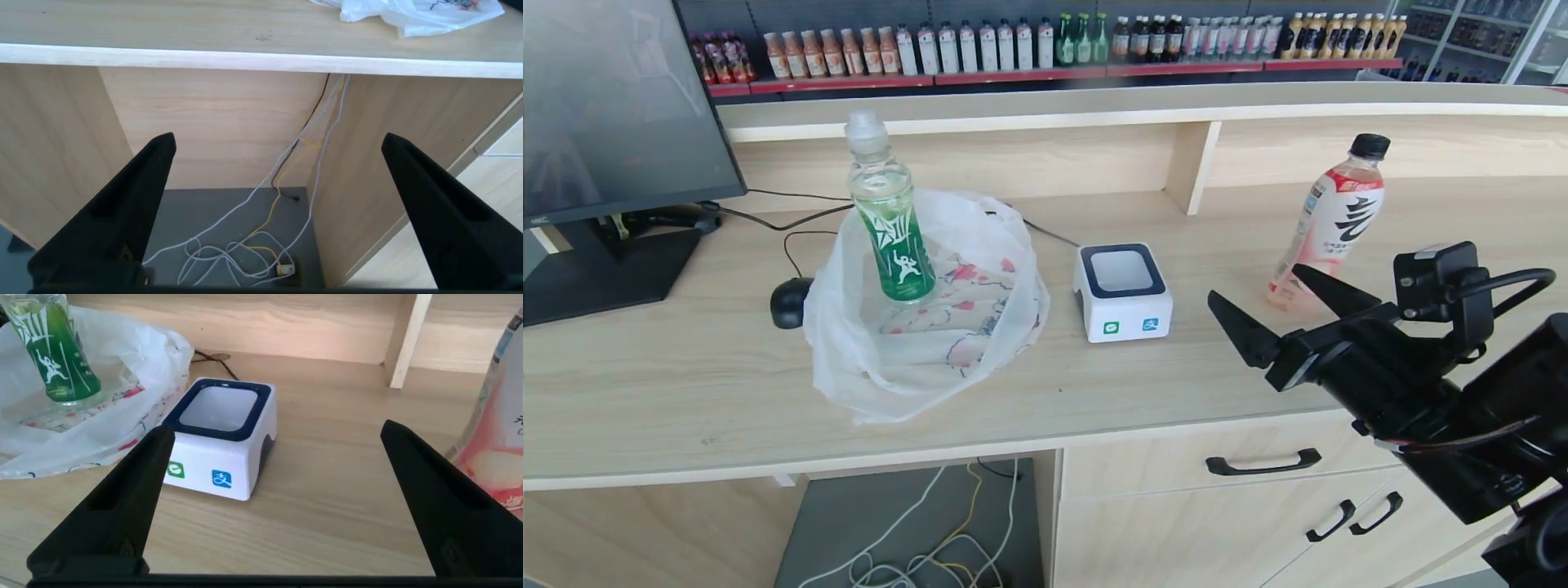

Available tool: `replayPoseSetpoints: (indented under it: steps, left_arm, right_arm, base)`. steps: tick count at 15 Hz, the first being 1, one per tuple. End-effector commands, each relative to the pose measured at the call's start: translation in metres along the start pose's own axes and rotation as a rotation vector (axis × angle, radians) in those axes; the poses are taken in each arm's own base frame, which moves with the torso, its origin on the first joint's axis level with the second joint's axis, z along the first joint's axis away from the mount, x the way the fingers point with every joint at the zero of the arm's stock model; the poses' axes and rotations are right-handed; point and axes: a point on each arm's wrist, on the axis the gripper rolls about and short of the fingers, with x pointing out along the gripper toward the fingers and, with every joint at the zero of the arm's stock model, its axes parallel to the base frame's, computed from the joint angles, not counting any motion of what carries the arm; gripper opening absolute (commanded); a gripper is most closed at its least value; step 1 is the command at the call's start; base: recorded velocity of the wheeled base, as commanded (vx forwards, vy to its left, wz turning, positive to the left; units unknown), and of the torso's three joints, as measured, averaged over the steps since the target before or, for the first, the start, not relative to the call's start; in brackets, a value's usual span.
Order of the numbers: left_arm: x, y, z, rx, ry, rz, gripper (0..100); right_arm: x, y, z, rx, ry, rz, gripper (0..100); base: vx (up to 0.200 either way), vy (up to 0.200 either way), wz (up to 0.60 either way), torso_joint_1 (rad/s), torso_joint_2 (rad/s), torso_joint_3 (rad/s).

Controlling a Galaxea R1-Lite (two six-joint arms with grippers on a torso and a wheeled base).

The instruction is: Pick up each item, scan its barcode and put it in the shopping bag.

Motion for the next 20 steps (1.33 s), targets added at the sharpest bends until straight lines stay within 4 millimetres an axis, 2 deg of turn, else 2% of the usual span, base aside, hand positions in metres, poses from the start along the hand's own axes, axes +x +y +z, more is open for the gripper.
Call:
replayPoseSetpoints:
  steps: [1,11,16,18,20]
  left_arm:
    - [0.000,0.000,0.000,-0.001,-0.001,0.000,100]
    - [0.000,0.000,0.000,0.001,-0.002,-0.001,100]
    - [0.000,0.000,0.000,0.004,-0.002,-0.001,100]
    - [0.000,0.000,0.000,0.004,-0.002,0.000,100]
    - [0.000,0.000,0.000,0.006,-0.002,-0.001,100]
  right_arm:
    - [0.001,-0.001,0.005,0.001,-0.020,-0.001,100]
    - [0.001,0.000,0.006,0.002,-0.025,0.001,100]
    - [0.011,0.004,0.002,0.002,-0.026,0.011,100]
    - [0.015,0.018,-0.003,0.010,-0.016,0.058,100]
    - [0.015,0.022,-0.001,-0.004,-0.024,0.072,100]
  base:
    - [0.000,-0.200,0.00,0.007,0.00,-0.002]
    - [0.000,-0.200,0.00,0.001,0.01,0.002]
    - [0.000,0.000,0.00,0.000,0.00,0.000]
    - [0.000,0.000,0.00,0.000,0.00,0.000]
    - [0.000,0.000,0.00,0.000,0.00,0.000]
